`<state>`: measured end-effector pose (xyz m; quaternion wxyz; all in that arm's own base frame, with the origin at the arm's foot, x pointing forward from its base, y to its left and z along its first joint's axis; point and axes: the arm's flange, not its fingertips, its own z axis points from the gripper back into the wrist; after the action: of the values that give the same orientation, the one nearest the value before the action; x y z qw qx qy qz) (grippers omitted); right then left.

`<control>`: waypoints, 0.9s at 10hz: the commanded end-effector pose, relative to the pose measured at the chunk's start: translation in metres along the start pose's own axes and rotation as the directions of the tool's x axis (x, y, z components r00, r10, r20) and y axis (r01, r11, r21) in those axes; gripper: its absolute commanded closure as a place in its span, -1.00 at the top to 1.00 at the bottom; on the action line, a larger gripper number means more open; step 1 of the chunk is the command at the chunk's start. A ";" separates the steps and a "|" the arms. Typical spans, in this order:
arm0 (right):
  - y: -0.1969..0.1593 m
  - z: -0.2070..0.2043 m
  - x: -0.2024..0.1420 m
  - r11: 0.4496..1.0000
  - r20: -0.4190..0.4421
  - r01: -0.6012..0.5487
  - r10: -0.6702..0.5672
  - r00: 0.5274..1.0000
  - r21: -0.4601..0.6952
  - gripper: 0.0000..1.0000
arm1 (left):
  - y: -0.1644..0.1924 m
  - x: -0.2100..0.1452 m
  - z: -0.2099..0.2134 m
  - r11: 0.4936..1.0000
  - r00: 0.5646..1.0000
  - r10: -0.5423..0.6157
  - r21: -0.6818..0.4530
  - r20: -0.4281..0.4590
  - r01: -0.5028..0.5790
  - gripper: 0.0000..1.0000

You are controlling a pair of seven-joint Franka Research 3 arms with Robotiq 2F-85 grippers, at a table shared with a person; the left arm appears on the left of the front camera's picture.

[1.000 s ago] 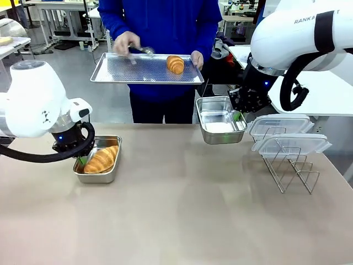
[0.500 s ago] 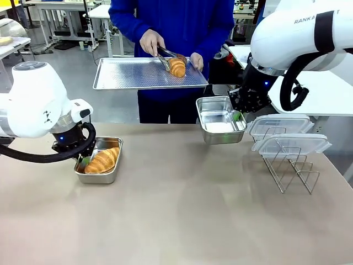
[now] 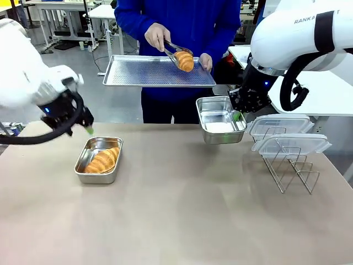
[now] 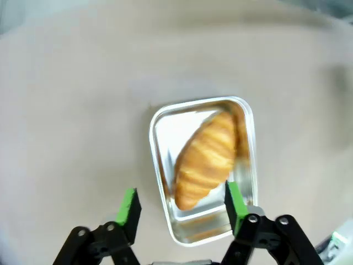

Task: Place the bread in airtight containers.
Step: Once an object is inside an Airtight Container , place the container in the center of the table.

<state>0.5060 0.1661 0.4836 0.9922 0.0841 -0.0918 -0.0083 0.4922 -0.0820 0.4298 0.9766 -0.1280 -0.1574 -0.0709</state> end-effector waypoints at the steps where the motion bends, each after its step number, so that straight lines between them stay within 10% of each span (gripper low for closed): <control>1: 0.002 0.004 0.002 1.000 0.006 0.016 -0.016 1.000 -0.016 -1.00 | 0.031 0.008 0.046 0.948 0.976 -0.210 -0.233 0.048 0.216 1.00; 5: 0.002 0.004 0.002 1.000 0.006 0.016 -0.016 1.000 -0.016 -1.00 | 0.101 0.009 0.106 0.642 0.789 -0.487 -0.459 0.374 0.614 1.00; 9: 0.002 0.004 0.002 1.000 0.006 0.016 -0.016 1.000 -0.016 -1.00 | 0.158 -0.016 0.119 0.538 0.661 -0.456 -0.408 0.596 0.738 1.00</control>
<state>0.5062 0.1660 0.4833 0.9922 0.0840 -0.0913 -0.0085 0.4607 0.1062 0.4988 0.7474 -0.3700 -0.3544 -0.4230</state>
